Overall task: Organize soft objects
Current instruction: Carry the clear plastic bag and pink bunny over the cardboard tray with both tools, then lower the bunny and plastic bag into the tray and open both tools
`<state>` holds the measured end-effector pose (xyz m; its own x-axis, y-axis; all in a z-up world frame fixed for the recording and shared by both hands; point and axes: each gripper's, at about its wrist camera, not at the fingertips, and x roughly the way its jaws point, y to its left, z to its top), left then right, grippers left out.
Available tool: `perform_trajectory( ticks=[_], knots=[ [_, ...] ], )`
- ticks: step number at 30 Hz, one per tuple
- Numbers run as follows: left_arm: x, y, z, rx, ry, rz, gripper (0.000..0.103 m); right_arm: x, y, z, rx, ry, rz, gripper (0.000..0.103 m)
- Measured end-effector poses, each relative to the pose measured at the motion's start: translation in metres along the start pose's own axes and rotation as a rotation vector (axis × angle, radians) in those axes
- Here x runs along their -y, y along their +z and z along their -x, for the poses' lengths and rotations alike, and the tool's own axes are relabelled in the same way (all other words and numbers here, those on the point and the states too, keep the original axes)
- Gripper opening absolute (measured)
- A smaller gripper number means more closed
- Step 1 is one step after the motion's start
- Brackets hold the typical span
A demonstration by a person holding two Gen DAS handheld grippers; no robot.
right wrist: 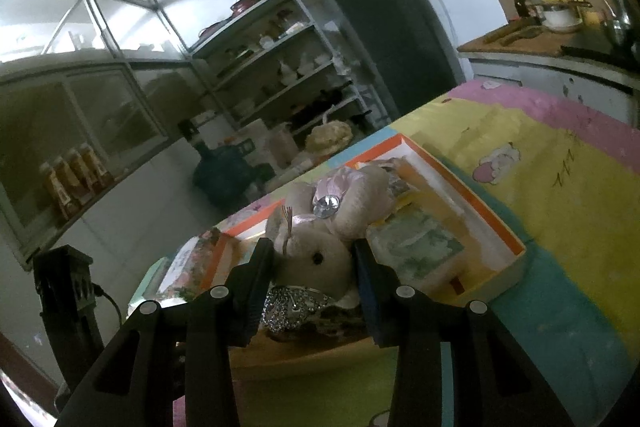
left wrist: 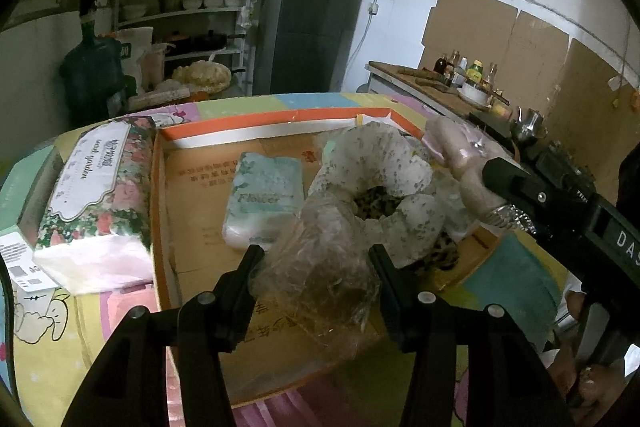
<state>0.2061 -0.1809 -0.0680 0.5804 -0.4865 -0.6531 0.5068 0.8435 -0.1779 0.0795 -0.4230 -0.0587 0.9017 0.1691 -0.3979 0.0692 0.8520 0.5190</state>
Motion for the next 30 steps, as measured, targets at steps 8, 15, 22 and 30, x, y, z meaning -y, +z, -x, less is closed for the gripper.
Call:
perform_trajectory(
  ticks=[8, 15, 22, 30],
  knots=[
    [0.001, -0.001, -0.011, -0.025, -0.002, 0.000, 0.054, 0.012, -0.003, -0.006, -0.018, -0.013, -0.022, 0.042],
    [0.001, 0.000, -0.017, -0.051, -0.011, 0.006, 0.055, 0.019, -0.005, -0.016, -0.045, -0.024, -0.039, 0.042],
    [0.003, 0.001, -0.024, -0.083, -0.016, -0.001, 0.055, 0.025, -0.005, -0.019, -0.054, -0.028, -0.048, 0.045],
    [0.004, -0.001, -0.025, -0.082, -0.039, 0.006, 0.059, 0.026, -0.004, -0.020, -0.057, -0.027, -0.050, 0.046]
  ],
)
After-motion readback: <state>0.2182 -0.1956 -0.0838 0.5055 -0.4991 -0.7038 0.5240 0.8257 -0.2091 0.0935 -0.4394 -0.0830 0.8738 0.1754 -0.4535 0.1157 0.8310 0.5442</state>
